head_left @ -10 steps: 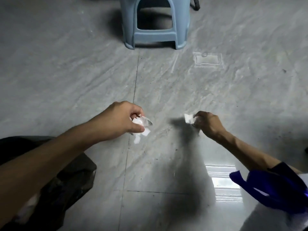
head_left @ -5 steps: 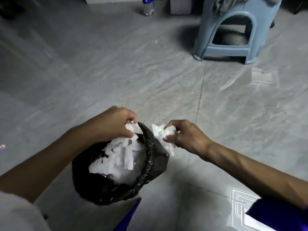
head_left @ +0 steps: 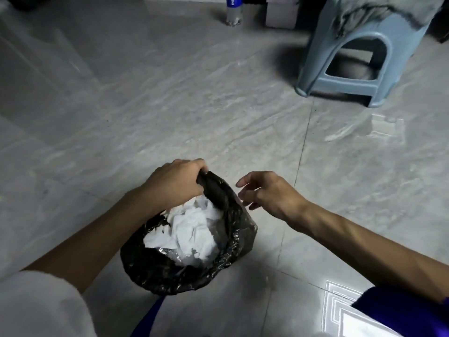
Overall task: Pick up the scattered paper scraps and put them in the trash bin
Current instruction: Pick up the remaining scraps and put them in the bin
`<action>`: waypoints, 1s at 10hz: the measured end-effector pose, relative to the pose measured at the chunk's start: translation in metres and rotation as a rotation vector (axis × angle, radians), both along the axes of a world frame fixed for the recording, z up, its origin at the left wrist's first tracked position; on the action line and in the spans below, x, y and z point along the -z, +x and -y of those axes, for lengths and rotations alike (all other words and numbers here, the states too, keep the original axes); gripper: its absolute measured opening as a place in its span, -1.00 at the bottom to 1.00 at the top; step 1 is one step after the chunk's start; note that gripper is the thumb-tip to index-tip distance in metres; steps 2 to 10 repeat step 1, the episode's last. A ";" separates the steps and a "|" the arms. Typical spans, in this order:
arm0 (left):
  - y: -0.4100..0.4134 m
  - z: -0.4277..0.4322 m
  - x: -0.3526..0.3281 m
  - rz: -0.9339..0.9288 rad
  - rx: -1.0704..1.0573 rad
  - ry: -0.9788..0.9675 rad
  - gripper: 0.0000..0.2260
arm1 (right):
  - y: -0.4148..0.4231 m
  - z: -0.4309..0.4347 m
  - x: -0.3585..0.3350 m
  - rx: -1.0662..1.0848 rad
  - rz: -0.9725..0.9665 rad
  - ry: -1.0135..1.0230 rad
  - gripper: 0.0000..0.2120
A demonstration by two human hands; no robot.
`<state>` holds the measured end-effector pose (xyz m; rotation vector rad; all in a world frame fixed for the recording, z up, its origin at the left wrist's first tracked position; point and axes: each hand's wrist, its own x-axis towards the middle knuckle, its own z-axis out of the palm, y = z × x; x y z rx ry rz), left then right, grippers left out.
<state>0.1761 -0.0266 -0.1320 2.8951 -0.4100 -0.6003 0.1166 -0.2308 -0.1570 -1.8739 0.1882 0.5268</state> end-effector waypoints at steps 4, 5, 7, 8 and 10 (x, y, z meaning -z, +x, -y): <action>0.007 0.030 -0.012 -0.023 0.033 -0.082 -0.65 | -0.001 0.035 -0.012 0.029 -0.027 -0.058 -0.84; 0.007 0.030 -0.012 -0.023 0.033 -0.082 -0.65 | -0.001 0.035 -0.012 0.029 -0.027 -0.058 -0.84; 0.007 0.030 -0.012 -0.023 0.033 -0.082 -0.65 | -0.001 0.035 -0.012 0.029 -0.027 -0.058 -0.84; 0.007 0.030 -0.012 -0.023 0.033 -0.082 -0.65 | -0.001 0.035 -0.012 0.029 -0.027 -0.058 -0.84; 0.007 0.030 -0.012 -0.023 0.033 -0.082 -0.65 | -0.001 0.035 -0.012 0.029 -0.027 -0.058 -0.84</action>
